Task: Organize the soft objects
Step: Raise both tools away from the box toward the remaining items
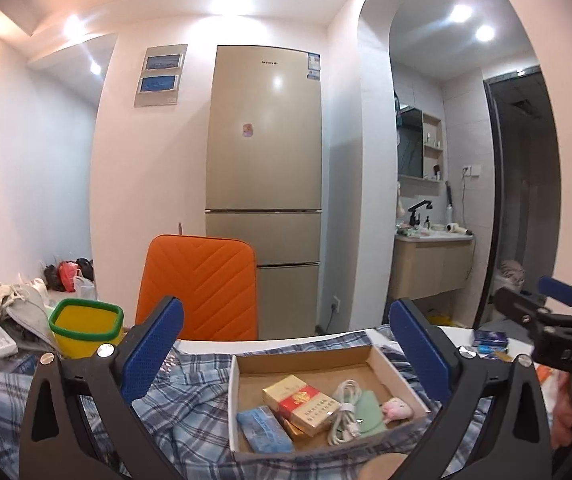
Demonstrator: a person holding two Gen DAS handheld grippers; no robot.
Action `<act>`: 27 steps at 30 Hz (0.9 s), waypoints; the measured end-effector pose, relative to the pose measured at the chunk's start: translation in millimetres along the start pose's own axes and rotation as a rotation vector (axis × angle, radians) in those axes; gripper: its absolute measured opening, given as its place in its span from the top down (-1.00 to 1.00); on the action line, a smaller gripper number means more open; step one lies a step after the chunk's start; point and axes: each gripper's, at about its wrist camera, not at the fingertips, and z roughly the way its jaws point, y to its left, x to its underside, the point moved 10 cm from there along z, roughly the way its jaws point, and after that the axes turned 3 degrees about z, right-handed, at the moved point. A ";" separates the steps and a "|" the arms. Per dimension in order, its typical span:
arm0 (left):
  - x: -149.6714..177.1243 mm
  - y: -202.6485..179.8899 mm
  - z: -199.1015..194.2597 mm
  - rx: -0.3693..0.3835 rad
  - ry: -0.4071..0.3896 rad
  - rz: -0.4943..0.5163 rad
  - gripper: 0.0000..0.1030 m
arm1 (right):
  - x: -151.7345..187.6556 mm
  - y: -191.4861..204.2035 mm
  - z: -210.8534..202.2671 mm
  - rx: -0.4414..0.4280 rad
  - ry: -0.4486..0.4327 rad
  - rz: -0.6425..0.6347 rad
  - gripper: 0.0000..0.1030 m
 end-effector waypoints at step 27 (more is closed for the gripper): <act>60.5 3.4 -36.7 -0.072 -0.040 0.025 -0.99 | 50.4 30.3 -4.2 -0.081 0.018 -0.041 -1.00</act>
